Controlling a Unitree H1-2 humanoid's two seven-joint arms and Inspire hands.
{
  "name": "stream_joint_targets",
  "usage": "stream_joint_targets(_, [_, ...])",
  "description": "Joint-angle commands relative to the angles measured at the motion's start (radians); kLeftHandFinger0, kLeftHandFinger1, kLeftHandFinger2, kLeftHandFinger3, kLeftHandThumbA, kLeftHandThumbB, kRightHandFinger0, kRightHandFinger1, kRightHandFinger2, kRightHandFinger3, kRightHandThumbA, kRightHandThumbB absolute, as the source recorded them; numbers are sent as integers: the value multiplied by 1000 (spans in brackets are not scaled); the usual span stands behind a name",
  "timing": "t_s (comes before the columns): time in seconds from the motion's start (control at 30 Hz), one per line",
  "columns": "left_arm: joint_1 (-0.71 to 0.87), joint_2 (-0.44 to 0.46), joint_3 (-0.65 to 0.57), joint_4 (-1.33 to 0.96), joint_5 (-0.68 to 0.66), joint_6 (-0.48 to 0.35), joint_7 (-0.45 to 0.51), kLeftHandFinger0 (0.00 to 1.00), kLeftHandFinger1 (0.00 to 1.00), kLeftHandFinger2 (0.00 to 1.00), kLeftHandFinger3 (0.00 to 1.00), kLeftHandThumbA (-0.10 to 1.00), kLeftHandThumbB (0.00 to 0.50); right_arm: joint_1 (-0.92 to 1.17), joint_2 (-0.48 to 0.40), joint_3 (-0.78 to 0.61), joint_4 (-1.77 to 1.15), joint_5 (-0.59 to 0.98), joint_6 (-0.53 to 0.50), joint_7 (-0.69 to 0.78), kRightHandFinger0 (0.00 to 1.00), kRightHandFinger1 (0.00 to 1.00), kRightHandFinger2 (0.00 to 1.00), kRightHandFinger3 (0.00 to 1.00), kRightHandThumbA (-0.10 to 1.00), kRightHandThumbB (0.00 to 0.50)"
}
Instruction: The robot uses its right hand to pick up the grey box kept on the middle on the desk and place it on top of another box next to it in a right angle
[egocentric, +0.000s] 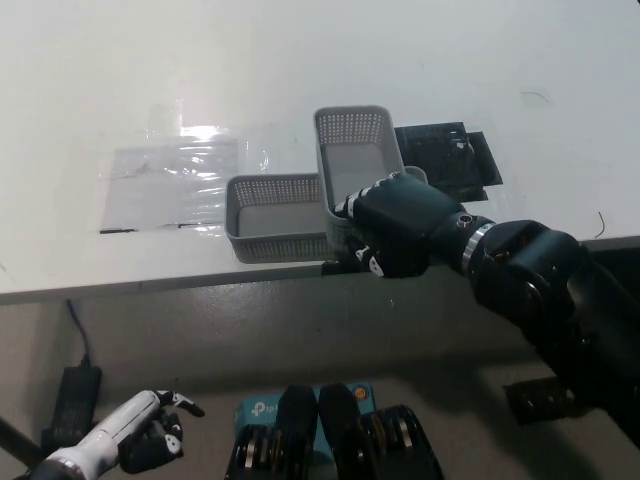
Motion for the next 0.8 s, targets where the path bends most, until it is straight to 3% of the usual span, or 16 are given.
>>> stream_joint_targets(0.0, [-16,32,-2,-19,11,1,-11,242,260,428,709,5,181,-40,-26,18,-39,-53,-2,53,0,0,68,639,-68,89])
stream_joint_targets(0.03, [-17,31,-2,-16,11,10,-14,253,263,430,722,-2,175,-41,-30,23,-45,-58,-1,66,0,0,82,646,-3,107])
stream_joint_targets(0.07, [-17,30,0,-16,3,11,-17,236,242,408,719,-13,172,-45,-34,30,-43,-68,-6,73,26,73,178,660,72,129])
stream_joint_targets(0.1, [-14,29,1,-17,0,10,-16,230,236,402,716,-15,171,-47,-35,34,-43,-72,-7,76,1,48,173,665,98,138])
stream_joint_targets(0.17, [-13,30,-1,-17,5,-1,-12,185,193,351,675,-11,182,-55,-39,46,-52,-109,7,98,321,469,565,786,255,154])
stream_joint_targets(0.27, [-10,28,-1,-19,8,3,-9,168,178,329,669,-9,178,-60,-41,48,-71,-130,21,121,346,569,708,880,317,201])
stream_joint_targets(0.3, [-9,28,0,-16,6,-1,-9,147,158,310,656,-18,175,-59,-39,44,-77,-131,31,131,381,647,809,947,336,229])
stream_joint_targets(0.33, [-9,27,2,-12,0,-9,-9,143,158,313,649,-20,180,-58,-37,42,-84,-137,44,145,462,809,956,1000,365,258])
stream_joint_targets(0.37, [-9,27,4,-9,-4,-15,-9,143,160,315,646,-20,179,-59,-37,43,-88,-147,48,151,496,878,1000,1000,378,268])
stream_joint_targets(0.4, [-9,26,3,-10,2,-10,-6,131,148,299,641,-13,184,-60,-36,40,-99,-151,56,168,590,1000,1000,1000,431,333])
stream_joint_targets(0.43, [-9,26,3,-17,3,-4,-6,119,139,289,634,-25,182,-62,-37,37,-112,-152,62,183,704,1000,1000,1000,474,392])
stream_joint_targets(0.47, [-9,26,3,-18,3,-4,-6,117,138,288,632,-27,182,-61,-36,36,-113,-154,62,185,715,1000,1000,1000,475,392])
stream_joint_targets(0.53, [-4,24,5,-12,-1,-9,-4,107,126,273,625,-38,178,-66,-38,32,-133,-152,53,198,842,1000,1000,1000,519,453])
stream_joint_targets(0.77, [3,19,10,-11,-9,-21,1,82,100,236,577,-48,178,-73,-27,16,-140,-151,45,197,905,1000,1000,1000,436,442])
